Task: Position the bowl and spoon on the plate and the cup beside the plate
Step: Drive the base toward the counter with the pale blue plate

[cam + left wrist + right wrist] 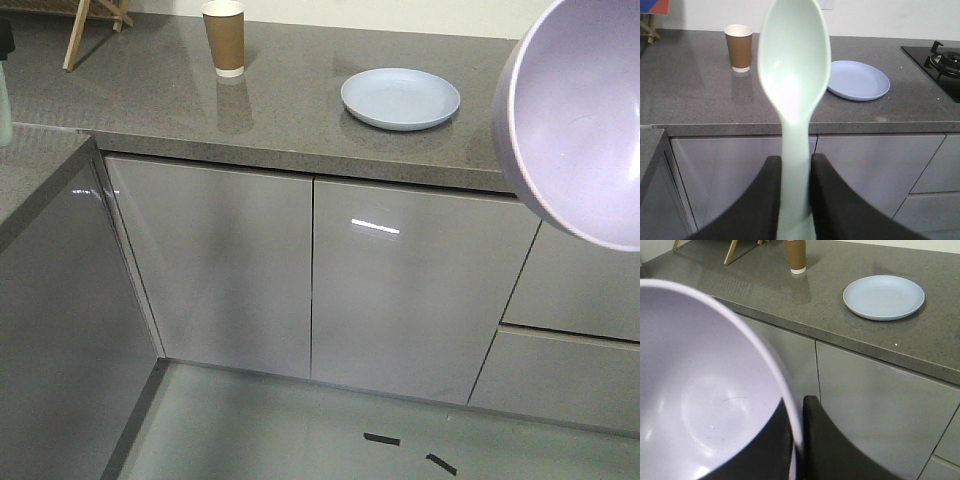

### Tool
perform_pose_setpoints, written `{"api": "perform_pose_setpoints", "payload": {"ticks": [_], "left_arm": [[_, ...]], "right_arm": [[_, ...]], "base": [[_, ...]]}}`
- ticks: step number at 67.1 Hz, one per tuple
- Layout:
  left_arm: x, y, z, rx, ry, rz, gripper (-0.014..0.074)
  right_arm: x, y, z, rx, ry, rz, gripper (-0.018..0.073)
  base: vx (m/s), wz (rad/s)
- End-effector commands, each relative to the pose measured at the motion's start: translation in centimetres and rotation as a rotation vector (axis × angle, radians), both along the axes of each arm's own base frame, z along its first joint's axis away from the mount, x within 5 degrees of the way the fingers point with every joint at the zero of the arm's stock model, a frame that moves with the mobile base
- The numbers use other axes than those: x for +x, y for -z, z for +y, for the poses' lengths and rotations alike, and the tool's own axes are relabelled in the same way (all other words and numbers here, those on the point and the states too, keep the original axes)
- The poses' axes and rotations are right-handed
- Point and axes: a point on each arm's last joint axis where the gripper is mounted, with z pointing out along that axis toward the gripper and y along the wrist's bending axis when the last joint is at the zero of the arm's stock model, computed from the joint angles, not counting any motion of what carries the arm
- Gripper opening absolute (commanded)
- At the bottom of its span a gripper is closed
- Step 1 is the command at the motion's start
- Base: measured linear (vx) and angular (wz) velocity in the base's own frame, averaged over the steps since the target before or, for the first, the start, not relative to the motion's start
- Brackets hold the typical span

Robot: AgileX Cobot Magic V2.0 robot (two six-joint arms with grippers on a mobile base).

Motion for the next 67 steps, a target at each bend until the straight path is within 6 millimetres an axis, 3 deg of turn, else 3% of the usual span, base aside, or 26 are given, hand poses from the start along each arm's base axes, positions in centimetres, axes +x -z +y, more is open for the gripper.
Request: {"api": "perform_pose_setpoints", "payload": {"ticks": [1,67], "left_arm": [[-0.54,-1.75,-0.07,-0.04,-0.002,-0.104,-0.0008],[-0.54,-1.75,-0.07,-0.04,-0.002,-0.104,-0.0008]], "right_arm": [[-0.26,-1.52,0.11,0.031,0.012,-0.087,-0.0006],[-0.26,-1.52,0.11,0.031,0.012,-0.087,-0.0006]], "base": [[0.05,-0.01],[0.07,-0.07]]}}
